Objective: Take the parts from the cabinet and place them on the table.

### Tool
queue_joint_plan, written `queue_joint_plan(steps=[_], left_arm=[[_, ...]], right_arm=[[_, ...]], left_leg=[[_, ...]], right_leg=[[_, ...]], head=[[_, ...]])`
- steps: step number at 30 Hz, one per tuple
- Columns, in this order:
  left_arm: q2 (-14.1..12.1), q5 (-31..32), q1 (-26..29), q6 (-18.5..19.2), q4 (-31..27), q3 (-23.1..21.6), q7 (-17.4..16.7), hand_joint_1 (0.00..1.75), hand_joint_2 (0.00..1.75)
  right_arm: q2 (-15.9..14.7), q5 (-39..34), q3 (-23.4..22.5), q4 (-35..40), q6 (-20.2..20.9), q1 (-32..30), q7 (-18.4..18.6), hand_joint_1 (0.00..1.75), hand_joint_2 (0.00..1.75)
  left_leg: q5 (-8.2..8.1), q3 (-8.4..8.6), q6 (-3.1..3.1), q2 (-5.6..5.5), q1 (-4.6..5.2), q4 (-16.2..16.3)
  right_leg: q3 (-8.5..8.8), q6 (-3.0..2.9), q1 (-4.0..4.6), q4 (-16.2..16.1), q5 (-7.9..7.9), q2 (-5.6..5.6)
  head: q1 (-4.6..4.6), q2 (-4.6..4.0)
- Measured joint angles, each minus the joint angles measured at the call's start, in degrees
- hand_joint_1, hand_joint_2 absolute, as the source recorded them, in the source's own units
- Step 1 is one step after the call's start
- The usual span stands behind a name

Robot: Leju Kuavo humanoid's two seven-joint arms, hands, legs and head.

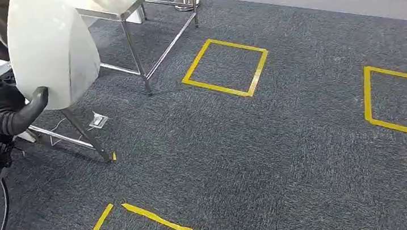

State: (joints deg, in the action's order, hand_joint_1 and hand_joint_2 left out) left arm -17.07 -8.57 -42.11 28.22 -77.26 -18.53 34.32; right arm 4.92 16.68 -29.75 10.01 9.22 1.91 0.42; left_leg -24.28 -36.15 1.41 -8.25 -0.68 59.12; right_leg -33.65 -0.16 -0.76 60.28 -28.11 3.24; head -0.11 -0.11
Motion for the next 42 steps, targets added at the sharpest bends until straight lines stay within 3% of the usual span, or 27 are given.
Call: queue_joint_plan(steps=[2, 4, 5, 7, 8, 10, 11, 12, 13, 14, 17, 19, 20, 22, 23, 24, 26, 27, 28, 30, 32, 33, 34, 35, 38, 40, 42], left_arm=[[-0.42, -0.02, 0.16, -0.02, -0.02, 0.20, -0.02, 1.75, 1.75], [-0.81, -0.02, 0.20, -0.07, -0.17, 0.57, -0.04, 1.75, 1.75], [-0.81, -0.04, 0.18, -0.09, -0.24, 0.59, 0.00, 1.75, 1.75], [-0.79, -0.02, 0.76, -0.09, -0.22, 0.55, -0.02, 1.75, 1.75], [-0.79, -0.02, 1.04, -0.11, -0.20, 0.55, -0.02, 1.75, 1.75], [-0.79, -0.02, 1.17, -0.09, -0.22, 0.57, -0.04, 1.75, 1.75], [-0.79, -0.02, 1.13, -0.09, -0.33, 0.59, -0.02, 1.75, 1.75], [-0.79, -0.02, 1.10, -0.09, -0.46, 0.61, -0.02, 1.75, 1.75], [-0.72, -0.02, 0.93, -0.09, -0.48, 0.59, -0.04, 1.75, 1.75], [-0.72, -0.02, 1.00, -0.11, -0.61, 0.63, 0.04, 1.75, 1.75], [-1.11, 0.00, 1.30, -0.15, -0.83, 1.02, -0.04, 1.75, 1.75], [-1.16, 0.00, 1.27, -0.18, -1.42, 1.38, 0.02, 1.75, 1.75], [-1.16, 0.00, 1.33, -0.20, -1.42, 1.38, -0.07, 1.75, 1.75], [-1.14, 0.02, 1.86, -0.20, -1.42, 1.36, -0.07, 1.75, 1.75], [-1.07, 0.02, 2.22, -0.20, -1.44, 1.36, -0.07, 1.75, 1.75], [-1.09, 0.11, 2.39, -0.20, -1.44, 1.36, -0.09, 1.75, 1.75], [-1.11, 0.17, 2.38, -0.20, -1.49, 1.38, -0.15, 1.75, 1.75], [-1.11, 0.17, 2.38, -0.20, -1.62, 1.38, -0.15, 1.75, 1.75], [-1.11, 0.17, 2.37, -0.20, -1.64, 1.38, -0.11, 1.75, 1.75], [-1.22, 0.17, 2.42, -0.20, -1.64, 1.38, -0.18, 1.75, 1.75], [-1.55, 0.17, 2.62, -0.20, -1.75, 1.49, -0.17, 1.75, 1.75], [-1.86, 0.17, 2.81, -0.20, -1.84, 1.57, -0.17, 1.75, 1.75], [-2.10, 0.17, 2.59, -0.22, -1.88, 1.68, -0.13, 1.75, 1.75], [-2.05, 0.15, 2.44, -0.22, -1.88, 1.68, -0.13, 1.75, 1.75], [-2.03, 0.17, 3.12, -0.22, -1.84, 1.64, -0.15, 1.75, 1.75], [-2.03, 0.17, 3.15, -0.22, -1.88, 1.64, -0.18, 1.75, 1.75], [-2.03, 0.18, 3.01, -0.26, -1.92, 1.64, -0.18, 1.75, 1.75]], right_arm=[[0.04, 0.13, 0.00, 0.00, 0.02, 0.07, -0.04, 0.00, 0.00], [0.04, 0.15, 0.00, 0.00, 0.04, 0.16, -0.09, 0.00, 0.00], [0.04, 0.18, 0.00, 0.00, 0.04, -0.01, -0.09, 0.00, 0.00], [0.00, 0.24, 0.00, 0.00, 0.04, -0.21, -0.07, 0.00, 0.00], [0.00, 0.24, 0.00, 0.00, 0.04, -0.22, -0.07, 0.00, 0.00], [0.02, 0.24, 0.00, 0.00, 0.07, -0.17, -0.07, 0.00, 0.00], [0.09, 0.26, 0.00, 0.00, 0.07, -0.14, -0.07, 0.00, 0.00], [0.04, 0.28, 0.00, 0.00, 0.09, -0.13, -0.07, 0.00, 0.00], [0.02, 0.31, 0.00, 0.00, 0.09, -0.11, -0.09, 0.00, 0.00], [0.00, 0.33, 0.00, 0.00, 0.09, -0.11, -0.09, 0.00, 0.00], [0.00, 0.52, 0.00, 0.00, 0.09, 0.19, -0.09, 0.00, 0.00], [0.00, 0.68, 0.00, 0.00, 0.18, 0.30, -0.09, 0.00, 0.00], [0.00, 0.70, 0.00, 0.00, 0.33, 0.21, -0.09, 0.00, 0.00], [0.00, 0.77, 0.00, 0.00, 0.35, -0.09, -0.09, 0.00, 0.00], [0.00, 0.76, 0.00, 0.00, 0.35, -0.24, -0.09, 0.00, 0.00], [0.00, 0.77, 0.00, 0.00, 0.35, -0.24, -0.07, 0.00, 0.00], [0.00, 0.77, 0.00, 0.00, 0.35, -0.21, -0.09, 0.00, 0.00], [-0.04, 0.77, 0.00, 0.00, 0.35, -0.20, -0.09, 0.00, 0.00], [-0.13, 0.79, 0.00, 0.00, 0.35, -0.21, -0.09, 0.00, 0.00], [-0.13, 0.81, 0.00, 0.00, 0.37, -0.17, -0.09, 0.00, 0.00], [-0.13, 0.81, 0.00, 0.00, 0.37, 0.01, -0.09, 0.00, 0.00], [0.07, 0.81, 0.00, 0.00, 0.37, 0.08, -0.09, 0.00, 0.00], [-0.02, 0.81, 0.00, 0.00, 0.39, 0.05, -0.11, 0.00, 0.00], [-0.02, 0.81, 0.00, 0.00, 0.37, -0.03, -0.09, 0.00, 0.00], [-0.02, 0.81, 0.00, 0.00, 0.37, -0.26, -0.09, 0.00, 0.00], [-0.02, 0.81, 0.00, 0.00, 0.37, -0.21, -0.09, 0.00, 0.00], [0.02, 0.81, 0.00, 0.00, 0.37, -0.11, -0.11, 0.00, 0.00]], left_leg=[[0.24, -0.53, 0.94, -1.26, -0.25, -0.25], [-2.28, -2.06, 0.95, 5.05, 0.29, 3.42], [-4.57, -4.03, 1.12, 6.57, 0.23, 7.73], [-7.86, -8.06, 1.35, 7.65, 0.09, 16.33], [-7.53, -8.47, 1.39, 7.74, 0.03, 17.17], [-3.96, -5.49, 1.49, 8.35, -0.05, 11.68], [-1.43, -2.27, 1.45, 9.64, -0.04, 5.90], [-0.46, 0.27, 1.37, 12.78, 0.08, 1.11], [-1.20, 0.95, 0.85, 13.20, 0.88, 0.38], [-0.97, 0.61, -0.12, 12.10, 0.52, 0.40], [-0.77, 0.44, -1.07, 9.89, 0.49, 0.26], [-0.64, 0.61, -1.67, 8.72, 0.03, 0.10], [-0.63, 0.56, -1.95, 8.10, 0.02, 0.10], [-0.64, 0.45, -2.15, 6.57, 0.12, 0.13], [-0.63, 0.46, -2.14, 5.62, 0.17, 0.14], [-0.61, 0.47, -2.10, 4.71, 0.17, 0.17], [-0.54, 0.50, -1.97, 3.06, 0.14, 0.31], [-0.53, 0.50, -1.81, 2.33, 0.07, 0.37], [-0.52, 0.27, -1.46, 1.81, 0.26, 0.52], [-0.17, -0.15, -0.59, 0.38, 0.06, 0.36], [0.24, -0.27, 0.36, -0.95, -0.11, -0.17], [-0.04, -0.55, 0.41, 0.13, -0.24, 0.12], [-1.49, -1.33, 0.67, 4.40, 0.31, 1.96], [-3.53, -2.99, 0.95, 6.47, 0.29, 5.43], [-7.67, -8.36, 1.55, 7.83, 0.00, 16.91], [-4.68, -6.38, 1.71, 8.11, -0.09, 13.24], [-0.13, -0.37, 1.63, 10.50, -0.06, 2.55]], right_leg=[[0.28, -1.05, -0.21, -0.82, 0.56, -1.61], [0.47, -1.74, -0.10, -1.23, 0.81, -2.74], [0.46, -1.92, 0.00, -1.24, 0.77, -3.49], [0.40, -2.08, 0.12, -1.18, 0.64, -5.24], [0.42, -2.06, 0.12, -1.18, 0.57, -6.01], [0.52, -1.87, 0.10, -1.10, 0.34, -7.52], [0.70, -1.65, 0.07, -1.01, 0.11, -8.32], [0.96, -1.26, 0.37, -0.87, -0.16, -8.92], [0.89, -0.84, 0.85, -0.59, -0.53, -9.50], [1.08, -0.70, 0.88, -0.75, -0.54, -10.03], [1.76, 0.07, 0.96, -0.92, -0.96, -12.16], [0.44, 0.79, 0.44, 2.39, -3.25, -6.41], [-1.72, 0.88, 0.36, 6.78, -5.38, -4.69], [-6.27, 0.95, 0.38, 15.52, -8.72, -3.68], [-7.64, 0.83, 0.44, 17.61, -8.66, -3.54], [-7.49, 0.62, 0.46, 16.41, -7.08, -3.42], [-3.80, 0.10, 0.42, 7.60, -1.57, -2.49], [-1.40, -0.23, 0.40, 2.18, 0.88, -0.66], [-0.49, -0.34, 0.21, -0.09, 0.32, 2.44], [-0.50, -0.09, 0.40, -0.32, 0.53, 0.68], [-0.02, -0.76, 0.41, -0.70, 0.84, -0.50], [0.22, -1.24, 0.04, -1.35, 1.24, -1.48], [0.43, -1.63, 0.15, -1.61, 1.31, -2.01], [0.42, -1.79, 0.24, -1.62, 1.32, -2.72], [0.35, -2.02, 0.37, -1.45, 1.09, -5.17], [0.39, -1.90, 0.34, -1.22, 0.82, -6.74], [0.64, -1.46, 0.28, -0.83, 0.32, -8.22]], head=[[0.02, 0.00], [-0.59, 0.00], [-0.59, 0.00], [-0.59, 0.00], [-0.59, 0.00], [-0.59, 0.00], [-0.61, 0.00], [-0.61, 0.00], [-0.68, 0.02], [-0.33, 0.00], [-0.31, 0.02], [-0.15, 0.00], [0.07, 0.00], [0.11, 0.00], [0.13, 0.00], [0.13, 0.00], [0.15, 0.00], [0.15, 0.02], [0.11, 0.00], [0.09, 0.00], [0.13, 0.02], [0.24, 0.00], [-0.38, 0.02], [-0.46, 0.02], [-0.48, 0.02], [-0.46, 0.02], [-0.48, 0.02]])
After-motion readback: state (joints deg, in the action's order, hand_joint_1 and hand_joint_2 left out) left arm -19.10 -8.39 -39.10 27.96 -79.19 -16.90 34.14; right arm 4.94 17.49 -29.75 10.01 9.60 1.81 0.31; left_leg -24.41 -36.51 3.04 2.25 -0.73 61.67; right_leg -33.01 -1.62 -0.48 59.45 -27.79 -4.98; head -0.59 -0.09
